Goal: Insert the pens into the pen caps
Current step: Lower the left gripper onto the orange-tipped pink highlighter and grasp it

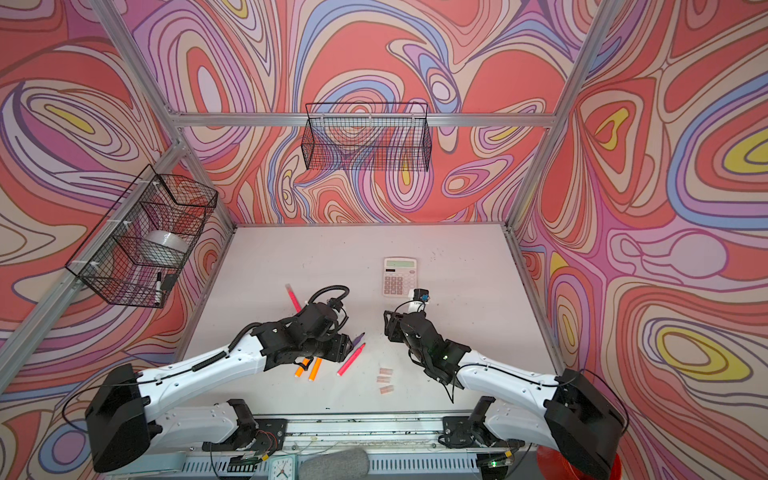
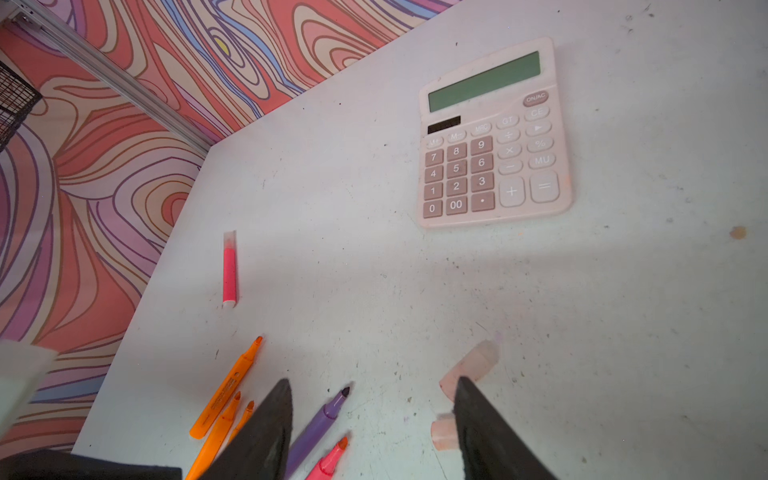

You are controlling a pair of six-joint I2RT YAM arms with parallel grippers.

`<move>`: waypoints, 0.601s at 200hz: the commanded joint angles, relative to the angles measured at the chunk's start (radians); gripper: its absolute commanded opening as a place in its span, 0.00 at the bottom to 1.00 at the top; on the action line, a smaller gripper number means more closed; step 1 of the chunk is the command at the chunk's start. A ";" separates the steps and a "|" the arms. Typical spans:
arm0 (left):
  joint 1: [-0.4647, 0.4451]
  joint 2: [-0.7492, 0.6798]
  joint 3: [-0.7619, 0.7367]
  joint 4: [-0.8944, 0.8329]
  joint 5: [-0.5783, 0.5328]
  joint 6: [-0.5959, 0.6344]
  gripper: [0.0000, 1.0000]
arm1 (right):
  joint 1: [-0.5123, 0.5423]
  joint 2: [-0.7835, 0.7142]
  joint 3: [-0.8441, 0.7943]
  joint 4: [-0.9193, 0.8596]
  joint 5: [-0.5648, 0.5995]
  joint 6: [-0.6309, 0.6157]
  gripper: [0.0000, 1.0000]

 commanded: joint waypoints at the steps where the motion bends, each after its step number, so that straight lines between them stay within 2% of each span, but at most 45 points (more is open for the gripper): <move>1: -0.040 0.085 0.040 -0.018 -0.046 0.020 0.56 | -0.006 0.018 0.014 -0.010 -0.008 0.012 0.63; 44: -0.075 0.208 0.069 -0.038 -0.093 0.030 0.53 | -0.005 0.009 0.010 -0.036 -0.004 0.016 0.61; 120: -0.107 0.275 0.066 -0.069 -0.116 0.020 0.47 | -0.006 0.020 0.016 -0.048 0.002 0.016 0.61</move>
